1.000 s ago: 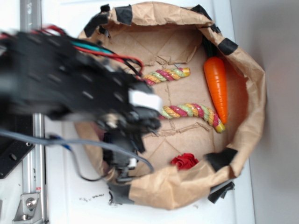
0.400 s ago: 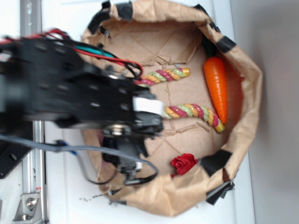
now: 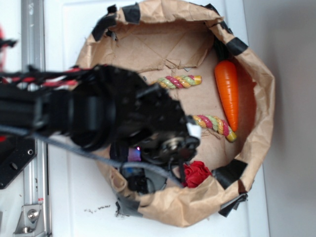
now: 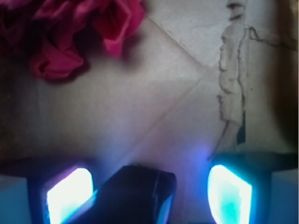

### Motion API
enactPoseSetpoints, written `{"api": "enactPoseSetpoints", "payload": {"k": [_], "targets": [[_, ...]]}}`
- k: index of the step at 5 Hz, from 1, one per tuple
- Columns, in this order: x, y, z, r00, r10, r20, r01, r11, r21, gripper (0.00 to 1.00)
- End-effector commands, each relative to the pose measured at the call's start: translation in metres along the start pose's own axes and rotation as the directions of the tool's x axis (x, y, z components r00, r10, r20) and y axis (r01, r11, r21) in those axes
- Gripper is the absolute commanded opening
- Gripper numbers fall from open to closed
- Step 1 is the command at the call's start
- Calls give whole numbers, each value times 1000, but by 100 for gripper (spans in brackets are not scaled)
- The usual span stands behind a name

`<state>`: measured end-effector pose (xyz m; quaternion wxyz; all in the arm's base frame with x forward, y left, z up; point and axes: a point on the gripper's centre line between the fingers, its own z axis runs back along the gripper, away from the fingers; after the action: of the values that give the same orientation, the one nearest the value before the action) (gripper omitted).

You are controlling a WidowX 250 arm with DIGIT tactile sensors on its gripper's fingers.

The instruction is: Grab the black box.

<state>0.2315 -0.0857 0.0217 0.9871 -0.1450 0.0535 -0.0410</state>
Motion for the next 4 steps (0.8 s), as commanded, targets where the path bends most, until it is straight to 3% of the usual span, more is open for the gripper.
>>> {"api": "enactPoseSetpoints", "payload": {"k": [1,3,4], "targets": [[-5,-14,-15,990,-132,-40,136,983,120,2],[1,9,35,1000,-8,7,7,989,145,0],[3,32,70,987,114,115,-139,962,235,0]]}}
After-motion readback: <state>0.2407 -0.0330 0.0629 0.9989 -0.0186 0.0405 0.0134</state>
